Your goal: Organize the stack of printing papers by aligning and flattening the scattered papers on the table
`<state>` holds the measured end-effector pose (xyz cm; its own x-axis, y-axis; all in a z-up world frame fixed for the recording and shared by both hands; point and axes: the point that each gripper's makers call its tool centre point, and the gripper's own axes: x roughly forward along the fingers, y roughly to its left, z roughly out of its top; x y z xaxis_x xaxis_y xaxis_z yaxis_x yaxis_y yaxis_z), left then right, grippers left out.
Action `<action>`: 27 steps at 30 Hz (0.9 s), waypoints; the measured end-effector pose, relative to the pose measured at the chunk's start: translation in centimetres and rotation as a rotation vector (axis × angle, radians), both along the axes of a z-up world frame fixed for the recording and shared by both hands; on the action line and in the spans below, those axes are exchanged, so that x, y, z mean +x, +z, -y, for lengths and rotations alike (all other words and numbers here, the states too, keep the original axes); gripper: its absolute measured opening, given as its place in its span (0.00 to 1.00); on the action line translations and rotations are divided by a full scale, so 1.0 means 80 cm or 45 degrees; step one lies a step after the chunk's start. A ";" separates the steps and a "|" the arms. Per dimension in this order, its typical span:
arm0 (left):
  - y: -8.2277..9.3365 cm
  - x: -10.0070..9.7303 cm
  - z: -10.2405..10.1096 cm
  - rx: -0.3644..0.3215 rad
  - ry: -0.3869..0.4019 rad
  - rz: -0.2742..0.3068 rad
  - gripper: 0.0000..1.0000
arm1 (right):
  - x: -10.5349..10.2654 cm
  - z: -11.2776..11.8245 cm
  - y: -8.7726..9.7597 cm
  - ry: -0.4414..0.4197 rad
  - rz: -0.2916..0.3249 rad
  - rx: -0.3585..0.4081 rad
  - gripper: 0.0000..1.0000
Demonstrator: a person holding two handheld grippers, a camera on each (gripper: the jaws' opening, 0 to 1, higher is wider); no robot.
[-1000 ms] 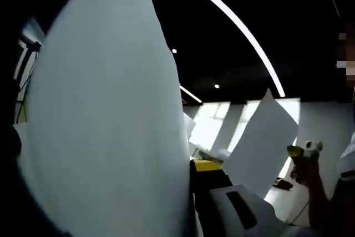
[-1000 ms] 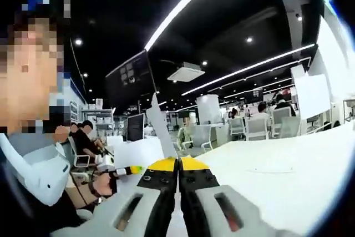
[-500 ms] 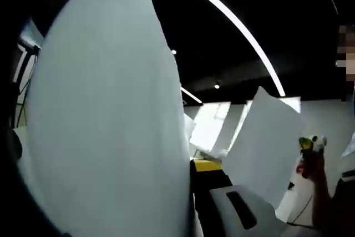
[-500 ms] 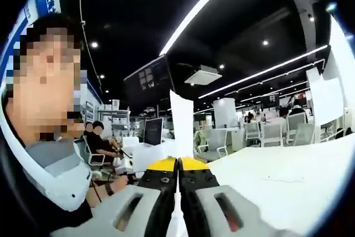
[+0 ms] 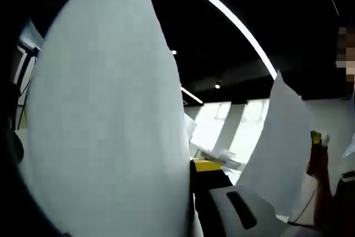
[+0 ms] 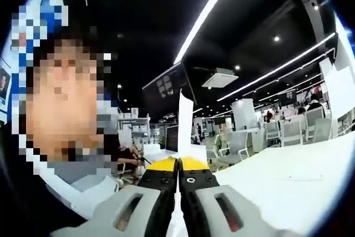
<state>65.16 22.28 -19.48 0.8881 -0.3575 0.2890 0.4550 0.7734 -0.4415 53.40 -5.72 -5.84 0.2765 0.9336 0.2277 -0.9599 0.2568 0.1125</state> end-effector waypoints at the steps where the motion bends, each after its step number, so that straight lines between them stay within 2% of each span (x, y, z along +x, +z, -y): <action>1: 0.000 0.000 -0.001 -0.001 0.001 0.002 0.06 | 0.000 0.000 -0.001 0.011 -0.006 0.002 0.00; 6: 0.000 0.001 -0.003 -0.007 -0.006 -0.002 0.06 | -0.001 -0.008 -0.015 0.097 -0.071 -0.036 0.00; 7: 0.000 0.001 -0.003 -0.008 -0.010 -0.002 0.06 | 0.002 -0.014 -0.024 0.114 -0.087 -0.069 0.00; 15: 0.002 -0.002 0.001 -0.012 -0.018 0.009 0.06 | 0.017 -0.045 -0.057 0.173 -0.111 -0.218 0.00; 24: 0.000 -0.002 0.009 -0.003 -0.037 0.009 0.06 | 0.027 -0.051 -0.065 0.180 -0.112 -0.272 0.00; 27: -0.003 0.002 0.011 0.003 -0.045 -0.001 0.06 | 0.020 -0.054 -0.064 0.216 -0.095 -0.299 0.00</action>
